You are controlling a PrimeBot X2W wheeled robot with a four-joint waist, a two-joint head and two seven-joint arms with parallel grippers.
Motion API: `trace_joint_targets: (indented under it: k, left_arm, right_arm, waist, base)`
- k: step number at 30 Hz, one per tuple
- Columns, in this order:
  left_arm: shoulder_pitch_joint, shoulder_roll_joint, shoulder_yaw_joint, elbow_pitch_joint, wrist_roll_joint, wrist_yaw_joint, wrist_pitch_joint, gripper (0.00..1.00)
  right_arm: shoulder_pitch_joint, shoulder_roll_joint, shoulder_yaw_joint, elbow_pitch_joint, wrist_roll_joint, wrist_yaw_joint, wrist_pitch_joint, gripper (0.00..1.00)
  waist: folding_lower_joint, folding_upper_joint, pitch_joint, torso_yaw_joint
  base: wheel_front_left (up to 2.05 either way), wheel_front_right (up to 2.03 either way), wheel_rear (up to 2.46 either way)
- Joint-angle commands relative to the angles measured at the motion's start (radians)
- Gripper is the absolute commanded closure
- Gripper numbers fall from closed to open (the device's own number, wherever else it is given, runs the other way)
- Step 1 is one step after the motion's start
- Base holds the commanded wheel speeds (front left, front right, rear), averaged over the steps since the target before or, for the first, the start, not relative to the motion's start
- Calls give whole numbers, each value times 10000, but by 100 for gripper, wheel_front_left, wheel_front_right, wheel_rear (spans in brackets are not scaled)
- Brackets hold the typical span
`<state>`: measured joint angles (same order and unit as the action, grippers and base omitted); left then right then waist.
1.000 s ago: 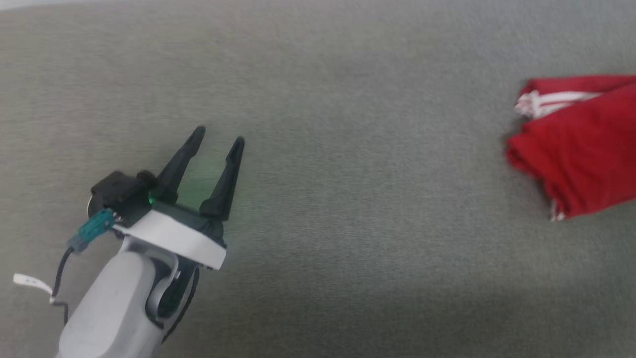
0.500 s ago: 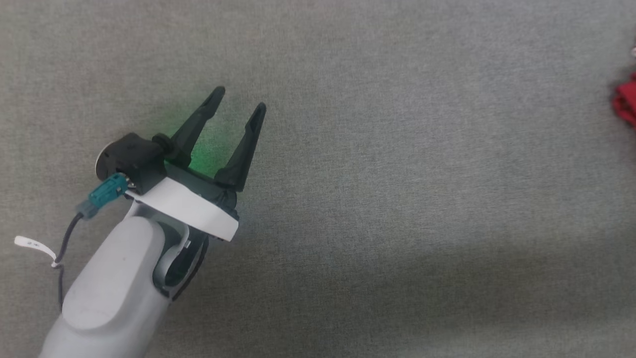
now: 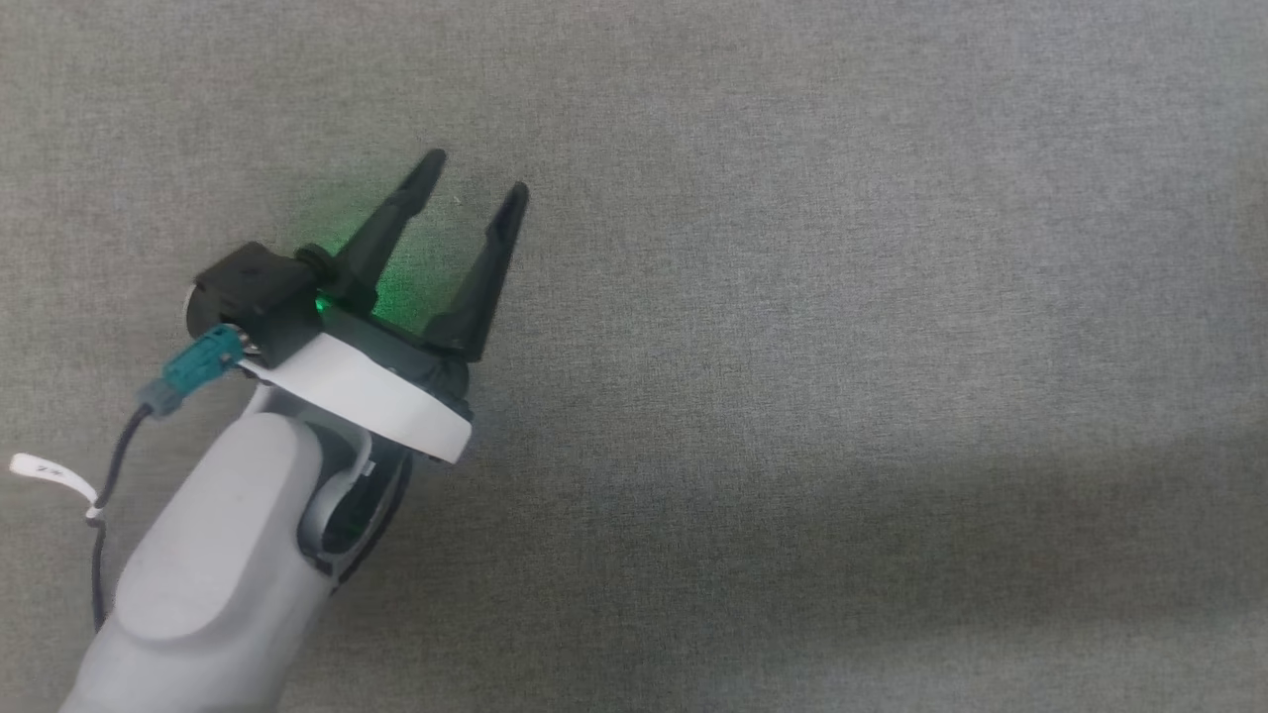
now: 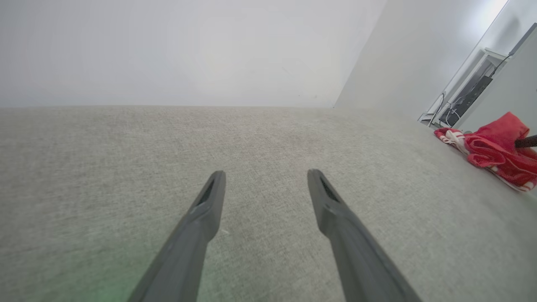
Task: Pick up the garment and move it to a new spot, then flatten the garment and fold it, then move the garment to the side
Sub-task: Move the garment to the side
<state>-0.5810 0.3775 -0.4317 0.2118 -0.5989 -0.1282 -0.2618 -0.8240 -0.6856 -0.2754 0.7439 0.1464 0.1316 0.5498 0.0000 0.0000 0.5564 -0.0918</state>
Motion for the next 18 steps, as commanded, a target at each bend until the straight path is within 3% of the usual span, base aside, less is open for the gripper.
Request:
trace_joint_targets:
  k: [1, 2, 9, 18]
  left_arm:
    - [48, 59, 136, -30, -13, -16, -42, 0]
    - [105, 74, 153, -58, -45, -18, -42, 0]
    - [523, 125, 763, -355, 115, -18, -42, 0]
    - [1274, 103, 1385, -666, 355, -18, -42, 0]
  right_arm:
    - [-189, 73, 12, 37, -90, -19, -99, 8]
    - [-242, 105, -13, 80, -128, -19, -176, 0]
    - [-642, 191, 63, 288, -349, -19, -628, 0]
    - [-947, 667, 560, 338, 251, -19, -1286, 0]
  waist:
    - [0, 0, -29, -5]
    - [0, 0, -55, -15]
    - [0, 0, -399, -126]
    - [0, 0, -1124, -160]
  base:
    - [0, 0, 0]
    - [0, 0, 0]
    - [0, 0, 0]
    - [0, 0, 0]
